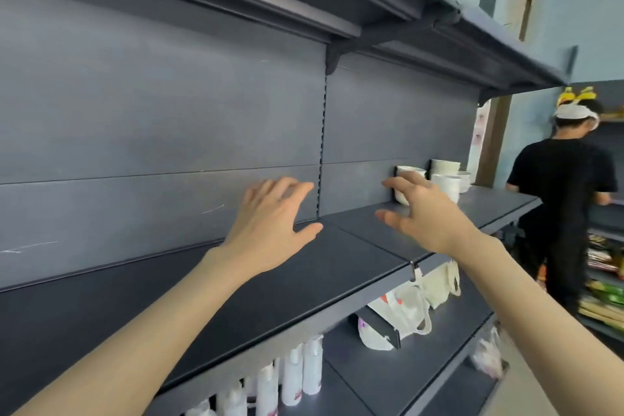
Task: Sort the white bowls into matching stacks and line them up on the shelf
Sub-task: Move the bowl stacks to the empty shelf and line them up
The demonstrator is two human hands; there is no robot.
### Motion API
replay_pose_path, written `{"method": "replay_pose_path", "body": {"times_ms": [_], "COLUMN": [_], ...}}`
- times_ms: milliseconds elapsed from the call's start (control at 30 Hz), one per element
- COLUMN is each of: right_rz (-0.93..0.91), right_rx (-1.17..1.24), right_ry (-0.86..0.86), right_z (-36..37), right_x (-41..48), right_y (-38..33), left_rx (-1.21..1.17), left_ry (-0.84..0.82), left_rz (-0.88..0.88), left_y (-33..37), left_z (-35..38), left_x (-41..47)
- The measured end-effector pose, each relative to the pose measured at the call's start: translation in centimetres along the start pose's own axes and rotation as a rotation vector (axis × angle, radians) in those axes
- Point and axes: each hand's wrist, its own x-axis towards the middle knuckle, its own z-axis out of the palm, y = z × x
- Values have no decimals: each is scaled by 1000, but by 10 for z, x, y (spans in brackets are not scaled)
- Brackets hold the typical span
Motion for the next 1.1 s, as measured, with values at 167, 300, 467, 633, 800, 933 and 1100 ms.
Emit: {"method": "replay_pose_path", "body": {"times_ms": [167, 300, 467, 633, 800, 933, 1100], "right_rz": [78, 126, 146, 201, 260, 281, 239], "right_rx": [-82, -117, -165, -243, -303, -303, -276], "right_ry": [-1, 22, 48, 41, 75, 75, 44], "right_z": [-21, -30, -25, -22, -25, -18, -2], "right_x": [8, 33, 71, 115, 151, 177, 218], "right_y": [80, 136, 207, 285, 368, 437, 519], "left_rx": [74, 81, 79, 24, -35, -45, -2], "left_ry": [-11, 2, 15, 78, 123, 115, 112], "left_rz": [66, 105, 176, 260, 307, 317, 275], "left_y": [51, 79, 108, 142, 184, 216, 251], "left_z": [33, 64, 120, 184, 243, 289, 350], "left_x": [60, 116, 184, 259, 339, 391, 442]}}
